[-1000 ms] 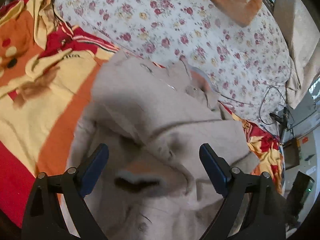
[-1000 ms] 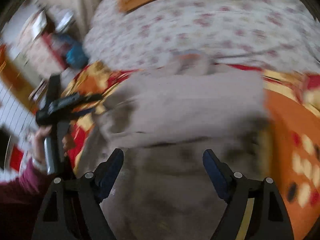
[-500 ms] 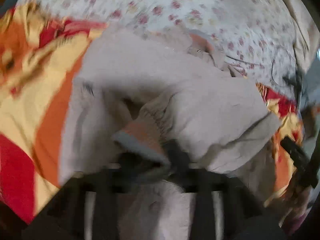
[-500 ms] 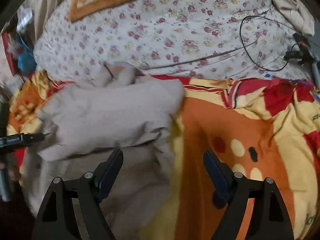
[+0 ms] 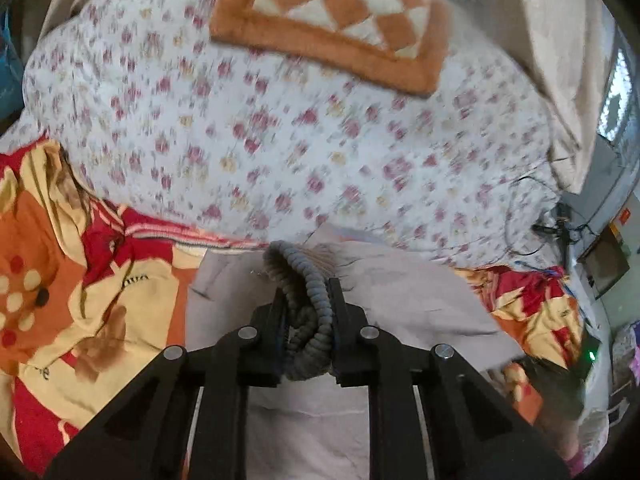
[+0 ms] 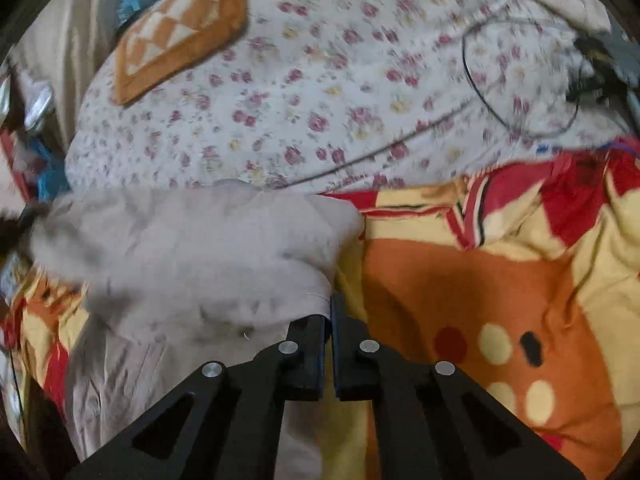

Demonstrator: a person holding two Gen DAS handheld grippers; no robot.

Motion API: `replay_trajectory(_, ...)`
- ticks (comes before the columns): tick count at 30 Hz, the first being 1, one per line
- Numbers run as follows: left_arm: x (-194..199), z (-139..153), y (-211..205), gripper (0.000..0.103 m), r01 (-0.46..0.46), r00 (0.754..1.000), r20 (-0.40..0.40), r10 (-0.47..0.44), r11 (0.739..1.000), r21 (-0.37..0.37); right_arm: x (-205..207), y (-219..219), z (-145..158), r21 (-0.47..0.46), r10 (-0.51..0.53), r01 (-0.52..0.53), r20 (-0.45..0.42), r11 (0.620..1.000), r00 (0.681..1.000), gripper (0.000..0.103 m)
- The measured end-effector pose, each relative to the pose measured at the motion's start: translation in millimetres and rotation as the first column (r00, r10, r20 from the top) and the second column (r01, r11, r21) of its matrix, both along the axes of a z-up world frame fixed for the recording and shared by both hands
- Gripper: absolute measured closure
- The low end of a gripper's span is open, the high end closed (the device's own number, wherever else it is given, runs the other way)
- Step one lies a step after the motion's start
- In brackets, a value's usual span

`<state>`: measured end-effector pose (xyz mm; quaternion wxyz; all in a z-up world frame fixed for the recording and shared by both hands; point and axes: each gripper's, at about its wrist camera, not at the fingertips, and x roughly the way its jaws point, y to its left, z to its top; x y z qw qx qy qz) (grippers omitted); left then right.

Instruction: Fold large clothes

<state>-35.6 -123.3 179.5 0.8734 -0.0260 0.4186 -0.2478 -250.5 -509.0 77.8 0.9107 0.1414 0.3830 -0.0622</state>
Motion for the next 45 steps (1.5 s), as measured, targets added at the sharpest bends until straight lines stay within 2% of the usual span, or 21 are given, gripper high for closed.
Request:
replay_trajectory(2,11.6,-42.0,-8.8,0.089,-0.024,0.998,-0.052,0.027,0.997,0.067,0.0,15.3,-21.8,-0.034,0.058,-0.062,-0.109,0.997,0.992,0.102)
replay_trajectory(3,19.5,-72.9,-9.0,0.089,-0.044,0.991,-0.124,0.056,0.994,0.096,-1.1,20.5,-30.4,-0.044,0.077,-0.084,-0.149,0.995,0.986,0.102)
replay_trajectory(5,26.6,-118.3,-1.3,0.089,-0.067,0.964,-0.250,0.091,0.993,0.101,-9.3,21.1,-39.4,-0.029,0.069,-0.076,-0.191,0.997,0.979,0.101)
replay_trajectory(6,25.9,-127.9,3.1,0.088,-0.073,0.961,-0.260,0.096,0.993,0.096,-15.9,15.2,-37.2,0.001,0.040,-0.040,-0.196,0.999,0.980,0.096)
replay_trajectory(9,24.0,-126.6,10.3,0.087,-0.061,0.968,-0.240,0.075,0.996,0.063,-29.8,-7.3,-12.3,0.093,-0.042,0.054,-0.133,0.994,0.990,0.090)
replay_trajectory(11,22.9,-117.6,10.1,0.085,-0.046,0.974,-0.221,0.056,0.998,0.048,-22.4,-11.6,8.9,0.112,-0.064,0.070,-0.063,0.991,0.996,0.071)
replay_trajectory(12,22.2,-114.1,8.9,0.084,-0.039,0.978,-0.205,0.048,0.998,0.048,-12.0,-7.8,15.1,0.116,-0.058,0.063,-0.048,0.991,0.997,0.057)
replay_trajectory(13,20.7,-112.1,6.5,0.081,-0.031,0.981,-0.188,0.041,0.998,0.056,-1.9,-3.0,17.4,0.119,-0.042,0.047,-0.044,0.992,0.998,0.053)
replay_trajectory(15,17.8,-114.6,1.1,0.071,-0.019,0.983,-0.179,0.031,0.998,0.067,29.3,19.6,17.2,0.100,0.030,-0.026,-0.045,0.995,0.999,0.054)
replay_trajectory(16,18.7,-118.3,-1.5,0.064,-0.016,0.983,-0.178,0.030,0.997,0.076,46.4,34.1,11.7,0.058,0.060,-0.057,-0.057,0.997,0.997,0.056)
replay_trajectory(17,19.2,-123.2,-2.8,0.061,-0.020,0.983,-0.179,0.036,0.996,0.091,60.8,43.8,3.2,0.019,0.074,-0.072,-0.083,0.997,0.994,0.058)
replay_trajectory(19,21.4,-129.4,-1.5,0.059,-0.030,0.980,-0.193,0.049,0.995,0.097,84.5,52.8,-22.6,-0.048,0.066,-0.075,-0.161,0.996,0.985,0.059)
replay_trajectory(21,21.9,-130.5,3.7,0.050,-0.036,0.978,-0.203,0.051,0.996,0.079,95.0,45.6,-50.0,-0.081,0.017,-0.036,-0.223,0.996,0.975,0.059)
replay_trajectory(23,21.5,-124.1,10.7,0.049,-0.058,0.979,-0.190,0.073,0.995,0.081,93.6,35.2,-58.5,-0.055,-0.009,-0.004,-0.225,0.998,0.974,0.059)
replay_trajectory(25,18.0,-111.5,17.6,0.049,-0.079,0.983,-0.162,0.091,0.993,0.082,87.4,31.5,-46.5,-0.041,-0.015,0.006,-0.229,0.999,0.973,0.059)
replay_trajectory(29,10.4,-89.7,21.6,0.043,-0.094,0.989,-0.110,0.096,0.995,0.018,62.7,41.7,-5.8,-0.063,0.016,-0.026,-0.156,0.998,0.988,0.055)
replay_trajectory(32,2.5,-84.3,11.4,0.039,-0.083,0.993,-0.083,0.081,0.996,-0.018,56.0,51.3,-1.1,-0.085,0.032,-0.045,-0.149,0.995,0.988,0.055)
replay_trajectory(35,2.0,-101.4,-2.5,0.035,-0.078,0.991,-0.104,0.082,0.996,0.039,61.5,54.2,-28.1,-0.113,0.027,-0.053,-0.217,0.992,0.976,0.056)
replay_trajectory(38,12.6,-135.1,-6.8,0.035,-0.082,0.979,-0.171,0.109,0.984,0.158,62.3,46.3,-46.6,-0.082,0.010,-0.031,-0.242,0.996,0.970,0.055)
replay_trajectory(40,13.2,-140.2,0.6,0.035,-0.086,0.978,-0.176,0.108,0.988,0.129,56.7,42.6,-37.8,-0.056,0.003,-0.016,-0.239,0.998,0.971,0.054)
replay_trajectory(45,8.6,-125.9,8.6,0.034,-0.105,0.978,-0.168,0.124,0.987,0.118,38.2,51.3,-3.7,-0.096,0.023,-0.043,-0.206,0.994,0.978,0.049)
